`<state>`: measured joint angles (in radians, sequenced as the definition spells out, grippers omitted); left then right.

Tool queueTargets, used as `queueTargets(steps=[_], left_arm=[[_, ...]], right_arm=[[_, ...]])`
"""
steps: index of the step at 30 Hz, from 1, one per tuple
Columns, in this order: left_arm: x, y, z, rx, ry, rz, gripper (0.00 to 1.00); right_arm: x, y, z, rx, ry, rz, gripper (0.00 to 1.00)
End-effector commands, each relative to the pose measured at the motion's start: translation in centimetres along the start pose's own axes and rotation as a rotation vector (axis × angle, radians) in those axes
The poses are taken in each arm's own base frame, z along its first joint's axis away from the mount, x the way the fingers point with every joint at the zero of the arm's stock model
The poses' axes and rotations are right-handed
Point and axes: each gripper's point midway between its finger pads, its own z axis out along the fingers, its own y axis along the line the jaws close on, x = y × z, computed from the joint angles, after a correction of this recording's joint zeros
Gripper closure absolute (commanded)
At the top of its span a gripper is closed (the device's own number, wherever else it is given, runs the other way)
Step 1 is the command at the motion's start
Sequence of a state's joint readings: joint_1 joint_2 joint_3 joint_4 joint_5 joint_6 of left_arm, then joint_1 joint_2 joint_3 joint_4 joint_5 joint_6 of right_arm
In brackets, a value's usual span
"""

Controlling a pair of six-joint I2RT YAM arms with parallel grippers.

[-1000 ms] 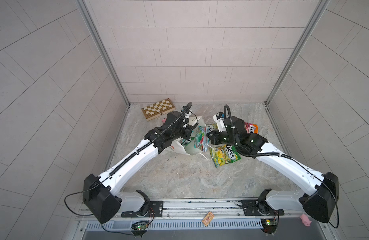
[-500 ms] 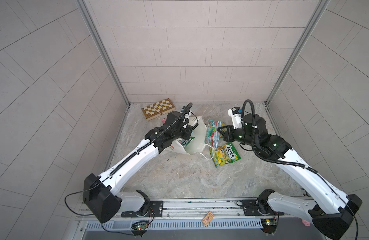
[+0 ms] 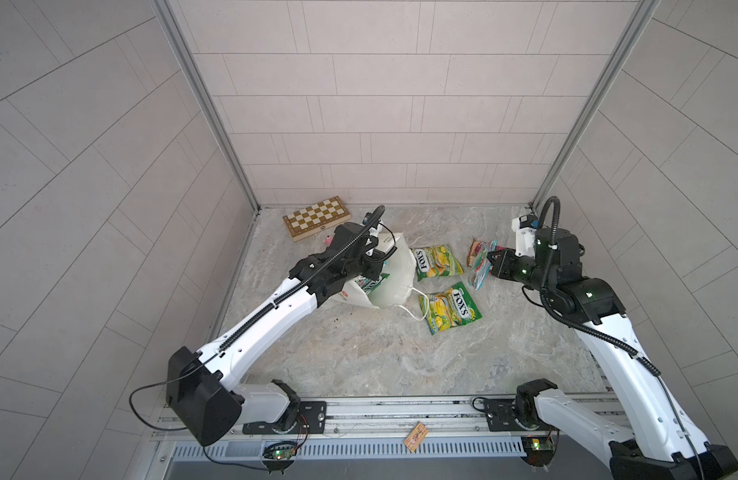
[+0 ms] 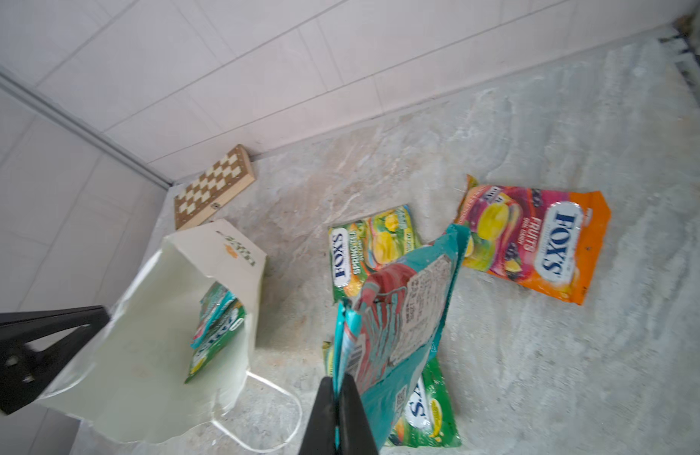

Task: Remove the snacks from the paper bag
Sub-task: 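Pull the teal Mint Blossom packet out of the bag with the right gripper, then lower the mint packet onto the floor beside the others and open the right gripper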

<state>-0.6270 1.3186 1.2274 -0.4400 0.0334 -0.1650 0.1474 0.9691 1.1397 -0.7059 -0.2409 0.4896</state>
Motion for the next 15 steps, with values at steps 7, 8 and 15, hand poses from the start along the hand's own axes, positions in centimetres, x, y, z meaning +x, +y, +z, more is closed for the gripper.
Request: queueTargets(steps=[7,8,15], left_arm=[[-0.1,0.2,-0.2,-0.008,0.006,-0.007,1.00],[-0.2,0.1,-0.2,-0.006,0.006,-0.006,1.00],[-0.1,0.1,-0.2,-0.007,0.007,-0.006,1.00]], right_arm=[[2.7,-7.9,2.2,0.255,0.113,0.005,1.00],[3.1,-8.3,2.5,0.267,0.125,0.009,1.00],[3.8,-8.0,5.6,0.165,0.175,0.039,1.00]])
